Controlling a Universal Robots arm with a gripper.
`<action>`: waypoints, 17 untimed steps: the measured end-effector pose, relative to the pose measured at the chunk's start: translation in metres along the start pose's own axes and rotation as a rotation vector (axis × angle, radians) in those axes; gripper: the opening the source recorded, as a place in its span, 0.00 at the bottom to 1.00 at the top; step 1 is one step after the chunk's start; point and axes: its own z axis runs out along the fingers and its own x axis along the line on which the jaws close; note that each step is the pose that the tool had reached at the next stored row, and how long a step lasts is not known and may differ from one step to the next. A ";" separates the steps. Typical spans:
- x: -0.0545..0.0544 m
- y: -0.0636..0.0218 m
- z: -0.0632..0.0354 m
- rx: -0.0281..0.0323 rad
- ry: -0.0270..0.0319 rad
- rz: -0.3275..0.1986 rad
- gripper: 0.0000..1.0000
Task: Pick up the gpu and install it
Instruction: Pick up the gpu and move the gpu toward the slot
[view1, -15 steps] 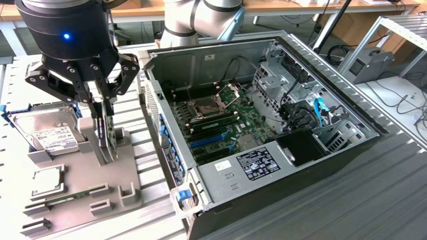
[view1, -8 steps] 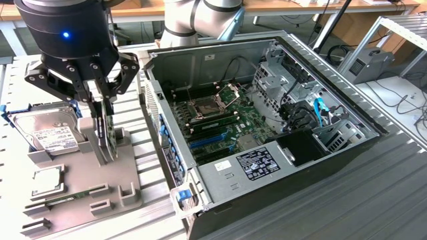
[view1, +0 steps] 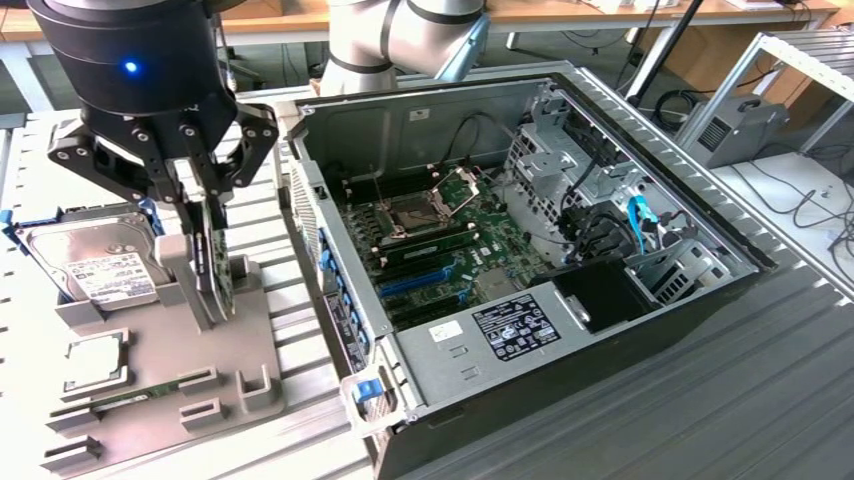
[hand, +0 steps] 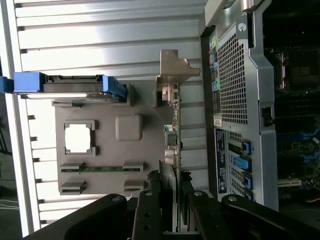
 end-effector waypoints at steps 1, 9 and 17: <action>0.000 0.0000 -0.0002 0.0000 0.0001 0.000 0.26; 0.000 0.0000 -0.0026 0.0000 0.0000 0.000 0.26; 0.000 0.0001 -0.0050 0.0000 0.0000 0.000 0.26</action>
